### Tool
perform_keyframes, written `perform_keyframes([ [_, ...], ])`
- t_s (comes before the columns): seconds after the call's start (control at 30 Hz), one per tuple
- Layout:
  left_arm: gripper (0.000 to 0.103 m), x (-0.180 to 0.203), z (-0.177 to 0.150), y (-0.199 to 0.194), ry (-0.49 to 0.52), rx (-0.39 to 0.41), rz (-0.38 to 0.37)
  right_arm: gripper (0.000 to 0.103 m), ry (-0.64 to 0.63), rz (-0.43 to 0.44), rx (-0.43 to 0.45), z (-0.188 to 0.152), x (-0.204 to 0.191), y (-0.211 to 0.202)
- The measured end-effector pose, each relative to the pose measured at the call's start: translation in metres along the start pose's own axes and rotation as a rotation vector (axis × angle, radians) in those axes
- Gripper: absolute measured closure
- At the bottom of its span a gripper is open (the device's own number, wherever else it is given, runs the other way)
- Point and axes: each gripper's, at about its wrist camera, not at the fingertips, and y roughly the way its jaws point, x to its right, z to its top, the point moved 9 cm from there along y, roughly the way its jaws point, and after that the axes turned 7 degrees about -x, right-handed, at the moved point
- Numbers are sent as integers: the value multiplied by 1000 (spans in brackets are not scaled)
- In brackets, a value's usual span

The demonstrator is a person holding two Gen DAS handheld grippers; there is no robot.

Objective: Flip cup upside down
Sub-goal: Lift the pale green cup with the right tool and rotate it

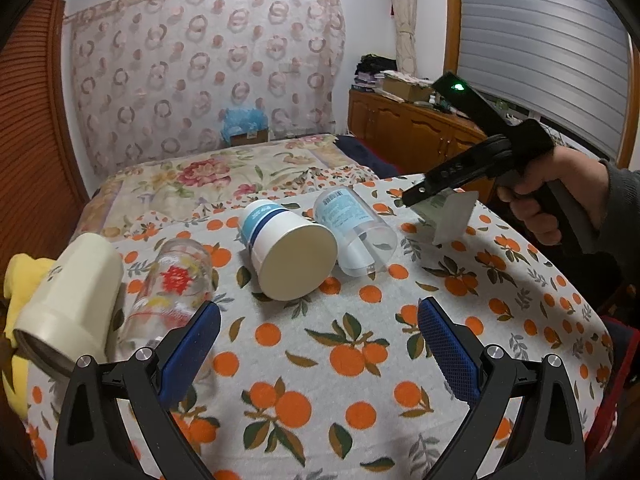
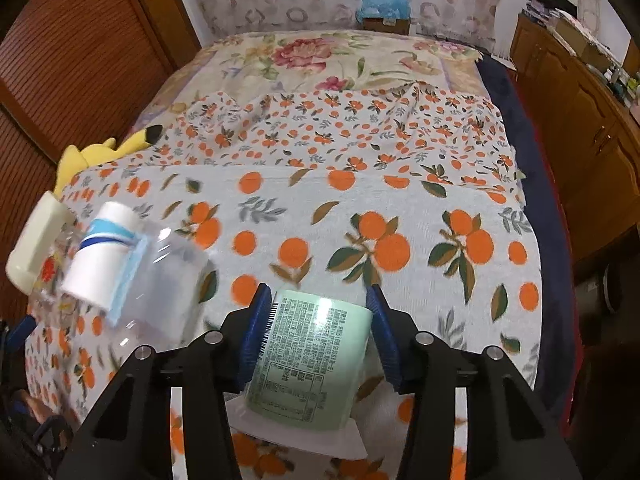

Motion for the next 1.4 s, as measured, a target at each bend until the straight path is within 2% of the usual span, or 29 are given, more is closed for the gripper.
perform_keyframes([
  [0.3, 8, -7, -23, -36, -28, 29, 18, 51, -65, 70, 36, -48, -57, -32],
  [0.6, 8, -27, -47, -65, -60, 41, 57, 51, -166, 174, 2, -110, -151, -29],
  [0.73, 8, -38, -55, -76, -77, 47, 76, 51, -186, 199, -7, -120, -171, -25],
  [0.9, 8, -52, -63, -84, -96, 53, 91, 51, -206, 185, -14, -124, -189, -18],
  [1.1, 8, -59, -66, -88, -105, 48, 101, 50, -202, 165, -13, -125, -190, -7],
  [1.13, 8, -60, -66, -88, -104, 46, 102, 50, -199, 167, -2, -124, -190, -7],
  [1.23, 8, -59, -66, -88, -104, 44, 99, 40, -186, 172, 46, -121, -186, -16],
  [1.4, 8, -53, -59, -84, -103, 30, 77, 39, -189, 131, 173, -121, -172, -44],
])
